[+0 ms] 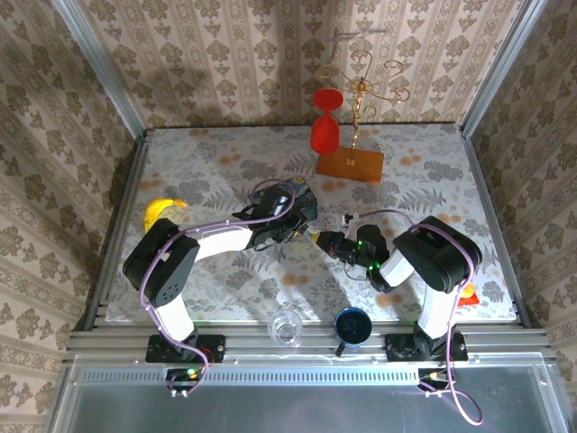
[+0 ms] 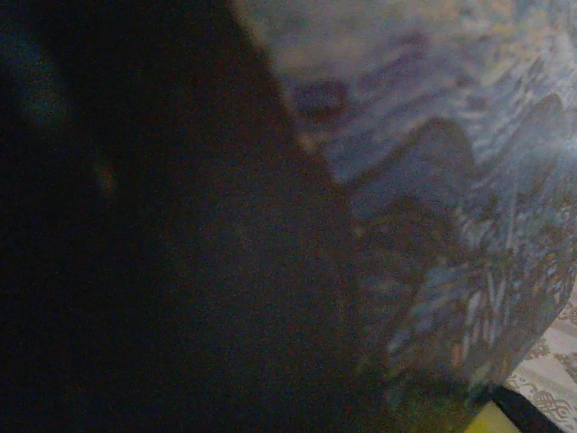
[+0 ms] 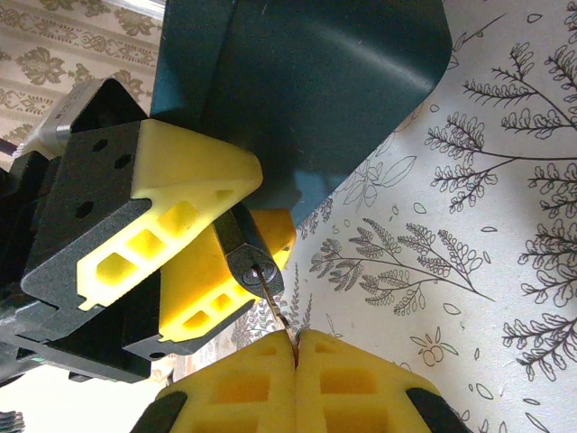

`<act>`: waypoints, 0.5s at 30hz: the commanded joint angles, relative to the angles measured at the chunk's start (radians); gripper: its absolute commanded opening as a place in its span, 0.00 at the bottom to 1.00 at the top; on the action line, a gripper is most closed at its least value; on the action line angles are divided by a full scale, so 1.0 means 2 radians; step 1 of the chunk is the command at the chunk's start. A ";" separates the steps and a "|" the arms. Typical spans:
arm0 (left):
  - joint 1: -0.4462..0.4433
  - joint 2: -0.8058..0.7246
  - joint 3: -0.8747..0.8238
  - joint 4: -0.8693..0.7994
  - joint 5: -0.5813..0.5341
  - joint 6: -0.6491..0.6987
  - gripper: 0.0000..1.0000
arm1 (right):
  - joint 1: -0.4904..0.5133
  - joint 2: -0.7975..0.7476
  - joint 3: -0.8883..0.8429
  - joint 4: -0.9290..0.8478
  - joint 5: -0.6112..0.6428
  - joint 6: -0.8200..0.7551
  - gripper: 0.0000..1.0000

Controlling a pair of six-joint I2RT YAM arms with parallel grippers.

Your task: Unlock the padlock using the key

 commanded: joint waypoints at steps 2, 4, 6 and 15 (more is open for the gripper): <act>-0.007 -0.017 0.003 0.019 0.028 -0.010 0.00 | -0.002 0.008 -0.005 0.002 0.015 -0.008 0.00; -0.009 -0.015 0.007 0.013 0.031 -0.005 0.00 | -0.002 0.008 0.000 0.001 0.016 -0.006 0.00; -0.011 -0.014 0.008 0.011 0.035 -0.003 0.00 | -0.002 0.009 0.009 -0.003 0.017 0.001 0.00; -0.021 -0.017 0.012 -0.009 0.046 0.010 0.00 | -0.004 0.035 0.035 0.009 0.004 0.066 0.00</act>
